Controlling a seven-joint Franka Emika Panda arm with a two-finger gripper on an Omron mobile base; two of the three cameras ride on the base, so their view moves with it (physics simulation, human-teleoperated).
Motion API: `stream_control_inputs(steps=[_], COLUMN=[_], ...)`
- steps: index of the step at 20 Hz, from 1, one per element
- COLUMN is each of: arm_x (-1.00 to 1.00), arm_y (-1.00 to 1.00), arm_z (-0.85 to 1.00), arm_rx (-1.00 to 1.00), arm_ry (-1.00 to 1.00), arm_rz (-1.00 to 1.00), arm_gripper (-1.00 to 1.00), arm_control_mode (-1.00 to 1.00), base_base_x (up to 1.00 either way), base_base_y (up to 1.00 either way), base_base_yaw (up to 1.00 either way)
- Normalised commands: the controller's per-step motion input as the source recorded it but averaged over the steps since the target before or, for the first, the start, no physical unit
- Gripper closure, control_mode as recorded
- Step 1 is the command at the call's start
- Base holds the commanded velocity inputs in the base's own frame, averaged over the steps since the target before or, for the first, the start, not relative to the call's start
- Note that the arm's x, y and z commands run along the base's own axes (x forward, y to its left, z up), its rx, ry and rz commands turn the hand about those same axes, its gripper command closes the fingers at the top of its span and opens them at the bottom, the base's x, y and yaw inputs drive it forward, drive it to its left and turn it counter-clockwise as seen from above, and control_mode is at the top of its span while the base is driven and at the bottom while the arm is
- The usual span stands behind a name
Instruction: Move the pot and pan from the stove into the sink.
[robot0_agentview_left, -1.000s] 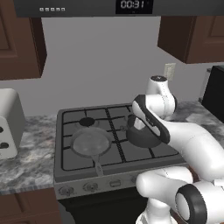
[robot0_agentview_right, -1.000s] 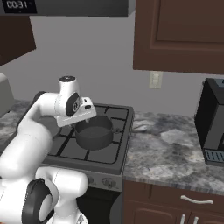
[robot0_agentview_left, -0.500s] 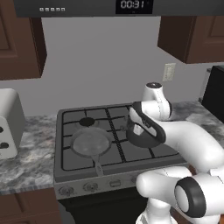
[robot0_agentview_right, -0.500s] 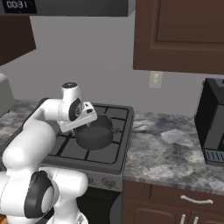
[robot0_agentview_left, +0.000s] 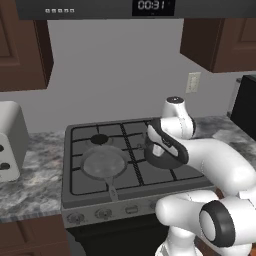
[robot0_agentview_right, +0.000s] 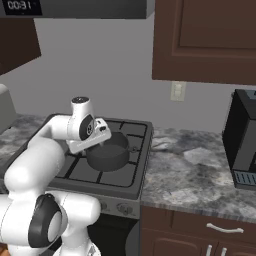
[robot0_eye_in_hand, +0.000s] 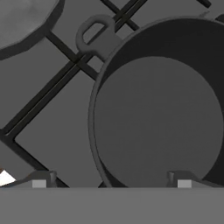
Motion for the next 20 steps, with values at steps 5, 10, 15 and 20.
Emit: stream_control_inputs(steps=[5, 10, 15, 20], arm_x=[0.03, 0.09, 0.07, 0.04], arm_y=[0.0, 0.0, 0.0, 0.0], arm_z=[-0.26, -0.29, -0.27, -0.17], arm_rx=[-0.04, -0.05, -0.05, -0.02], arm_ry=[0.02, 0.03, 0.01, 0.0], arm_rz=[0.0, 0.0, 0.0, 0.0], arm_gripper=[-1.0, -1.0, -1.0, -1.0], arm_control_mode=[-1.0, -1.0, -1.0, -1.0], base_base_x=[0.0, 0.0, 0.0, 0.0], base_base_y=[0.0, 0.0, 0.0, 0.0], base_base_yaw=[0.0, 0.0, 0.0, 0.0])
